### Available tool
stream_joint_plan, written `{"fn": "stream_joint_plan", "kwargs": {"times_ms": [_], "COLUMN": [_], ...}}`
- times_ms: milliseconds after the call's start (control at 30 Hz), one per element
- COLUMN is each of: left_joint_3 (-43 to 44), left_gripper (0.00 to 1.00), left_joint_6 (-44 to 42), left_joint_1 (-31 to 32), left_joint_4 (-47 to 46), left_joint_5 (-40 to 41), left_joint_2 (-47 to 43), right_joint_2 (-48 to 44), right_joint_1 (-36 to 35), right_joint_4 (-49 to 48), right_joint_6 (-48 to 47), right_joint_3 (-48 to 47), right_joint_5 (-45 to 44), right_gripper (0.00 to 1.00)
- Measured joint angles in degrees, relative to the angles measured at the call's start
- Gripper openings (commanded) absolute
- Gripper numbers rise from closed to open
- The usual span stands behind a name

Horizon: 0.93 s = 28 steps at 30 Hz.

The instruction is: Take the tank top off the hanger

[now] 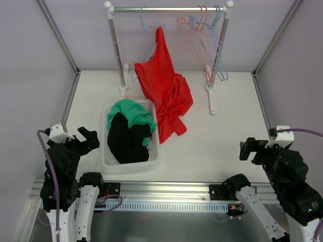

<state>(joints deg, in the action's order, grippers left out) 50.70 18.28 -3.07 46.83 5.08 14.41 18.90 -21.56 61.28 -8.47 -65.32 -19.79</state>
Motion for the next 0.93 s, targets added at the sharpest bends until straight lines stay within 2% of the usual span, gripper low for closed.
{"fn": "stream_joint_plan", "kwargs": {"times_ms": [400, 567, 933], "left_joint_3": [-5.68, -6.49, -6.6], "left_gripper": [0.99, 0.99, 0.99], "left_joint_6": [-0.07, -0.04, -0.02], "left_joint_1": [0.35, 2.6, 2.73], "left_joint_4": [-4.52, -4.83, -5.27], "left_joint_5": [-0.17, -0.11, -0.02], "left_joint_2": [-4.35, -6.91, -7.34], "right_joint_2": [0.63, 1.66, 2.01], "right_joint_1": [0.0, 0.0, 0.0], "right_joint_4": [-3.82, -5.09, -6.16], "right_joint_6": [-0.13, -0.11, 0.07], "right_joint_3": [4.61, 4.94, 5.29], "right_joint_5": [0.39, 1.11, 1.7], "right_gripper": [1.0, 1.0, 1.0]}}
